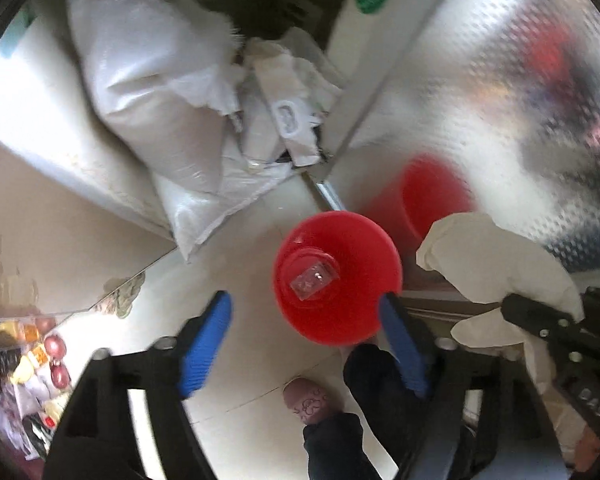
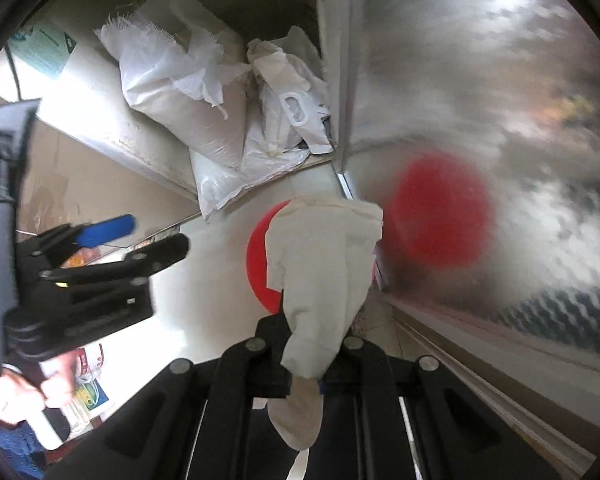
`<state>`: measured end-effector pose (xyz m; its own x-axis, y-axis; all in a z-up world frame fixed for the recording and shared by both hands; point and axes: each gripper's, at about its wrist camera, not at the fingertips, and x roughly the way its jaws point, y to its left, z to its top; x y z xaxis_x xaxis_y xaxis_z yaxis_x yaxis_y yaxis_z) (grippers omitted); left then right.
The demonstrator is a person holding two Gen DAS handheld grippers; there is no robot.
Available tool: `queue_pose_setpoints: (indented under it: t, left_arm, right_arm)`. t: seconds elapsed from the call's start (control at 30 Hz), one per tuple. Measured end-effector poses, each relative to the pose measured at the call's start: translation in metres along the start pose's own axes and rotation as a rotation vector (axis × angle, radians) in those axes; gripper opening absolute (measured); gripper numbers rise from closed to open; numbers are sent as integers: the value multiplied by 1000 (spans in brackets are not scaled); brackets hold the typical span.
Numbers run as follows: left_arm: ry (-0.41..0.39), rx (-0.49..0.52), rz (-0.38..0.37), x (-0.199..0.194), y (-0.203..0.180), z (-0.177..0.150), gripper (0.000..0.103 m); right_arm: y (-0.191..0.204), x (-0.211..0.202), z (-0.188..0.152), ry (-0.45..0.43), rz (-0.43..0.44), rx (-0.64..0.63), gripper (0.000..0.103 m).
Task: Collect trash
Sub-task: 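Lower both grippers to the red bin and release the gloves and sachet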
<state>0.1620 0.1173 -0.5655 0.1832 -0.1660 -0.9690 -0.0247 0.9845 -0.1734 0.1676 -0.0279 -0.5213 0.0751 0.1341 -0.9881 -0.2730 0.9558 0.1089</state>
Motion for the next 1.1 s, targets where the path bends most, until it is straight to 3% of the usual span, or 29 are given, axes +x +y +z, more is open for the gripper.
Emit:
queue_pose_setpoints:
  t: [0.37, 0.4, 0.53, 0.6, 0.67, 0.7, 0.83, 0.93, 1.1]
  left_arm:
    - [32, -17, 24, 36, 28, -18, 97]
    - [34, -23, 22, 38, 30, -21, 103]
    - [41, -50, 17, 46, 36, -27, 103]
    - [45, -49, 25, 49, 38, -28, 103]
    - [49, -48, 33, 51, 40, -29, 103]
    - [51, -51, 36, 51, 41, -30, 103]
    - [30, -96, 44, 33, 45, -31, 103]
    - [23, -96, 63, 5, 43, -33, 103]
    - [-22, -75, 94, -78, 34, -38, 103]
  right_arm:
    - [3, 80, -4, 81, -4, -47, 8]
    - [2, 84, -5, 85, -9, -54, 8]
    - [-3, 91, -8, 85, -28, -70, 8]
    - [-4, 95, -9, 88, -43, -71, 17]
    - [-5, 99, -8, 106, -32, -65, 49]
    - [-7, 100, -8, 110, -20, -58, 56]
    - [-4, 93, -9, 118, 9, -63, 68]
    - [7, 73, -10, 99, 15, -88, 71]
    - [35, -1, -6, 40, 42, -138, 76]
